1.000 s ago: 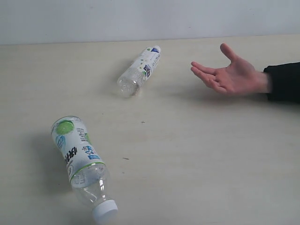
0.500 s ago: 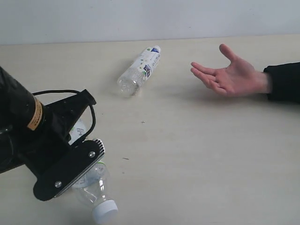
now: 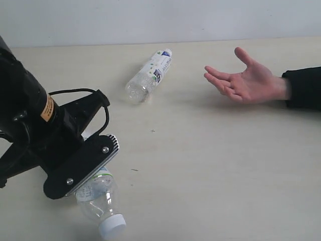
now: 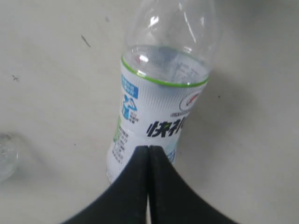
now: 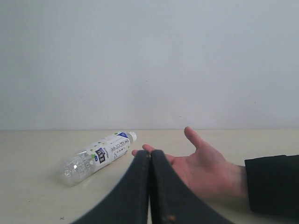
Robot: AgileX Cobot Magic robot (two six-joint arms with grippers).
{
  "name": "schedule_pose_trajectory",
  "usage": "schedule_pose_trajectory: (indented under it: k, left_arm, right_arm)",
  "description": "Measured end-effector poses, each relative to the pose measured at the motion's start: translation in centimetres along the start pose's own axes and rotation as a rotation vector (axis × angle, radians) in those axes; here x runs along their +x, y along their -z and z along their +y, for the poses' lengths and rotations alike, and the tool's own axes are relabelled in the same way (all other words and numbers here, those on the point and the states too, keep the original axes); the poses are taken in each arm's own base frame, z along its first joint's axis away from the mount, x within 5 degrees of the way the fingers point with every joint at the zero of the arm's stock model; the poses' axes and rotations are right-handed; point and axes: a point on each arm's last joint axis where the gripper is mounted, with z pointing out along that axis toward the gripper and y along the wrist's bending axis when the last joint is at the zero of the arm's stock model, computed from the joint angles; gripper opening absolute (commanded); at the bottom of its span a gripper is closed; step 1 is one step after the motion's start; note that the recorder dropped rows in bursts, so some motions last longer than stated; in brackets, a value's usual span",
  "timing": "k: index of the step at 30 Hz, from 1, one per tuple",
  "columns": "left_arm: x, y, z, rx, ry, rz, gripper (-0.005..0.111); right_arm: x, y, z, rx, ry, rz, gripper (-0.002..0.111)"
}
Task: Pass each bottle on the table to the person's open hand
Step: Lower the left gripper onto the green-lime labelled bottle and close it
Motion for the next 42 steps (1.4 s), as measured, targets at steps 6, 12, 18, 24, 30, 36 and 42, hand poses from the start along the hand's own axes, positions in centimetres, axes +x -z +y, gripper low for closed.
schedule_pose_trajectory:
  k: [6,12,18,24,30,36,42]
  left_arm:
    - [0.4,0.0,0.0,-0.004,-0.037,0.049,0.013]
    - [0.4,-0.2,-0.1,0.001,-0.041,0.052,0.061]
    - [0.4,-0.3,0.1,-0.014,-0.043,0.049,0.084]
    - [0.3,-1.7,0.4,0.023,-0.061,0.055,0.084]
    - [0.0,-3.2,0.8,0.041,-0.077,0.052,0.084]
    - [0.0,-4.5,1.2,0.048,-0.110,0.065,0.084]
    - [0.6,-6.6,1.3,0.095,-0.114,0.076,0.084]
  right_arm:
    - [0.0,0.0,0.0,0.000,0.000,0.000,0.000]
    - [0.0,0.0,0.0,0.000,0.000,0.000,0.000]
    - [0.0,0.0,0.0,0.000,0.000,0.000,0.000]
    - [0.0,0.0,0.0,0.000,0.000,0.000,0.000]
    - [0.0,0.0,0.0,0.000,0.000,0.000,0.000]
    - [0.0,0.0,0.0,0.000,0.000,0.000,0.000]
    - [0.0,0.0,0.0,0.000,-0.002,0.000,0.000]
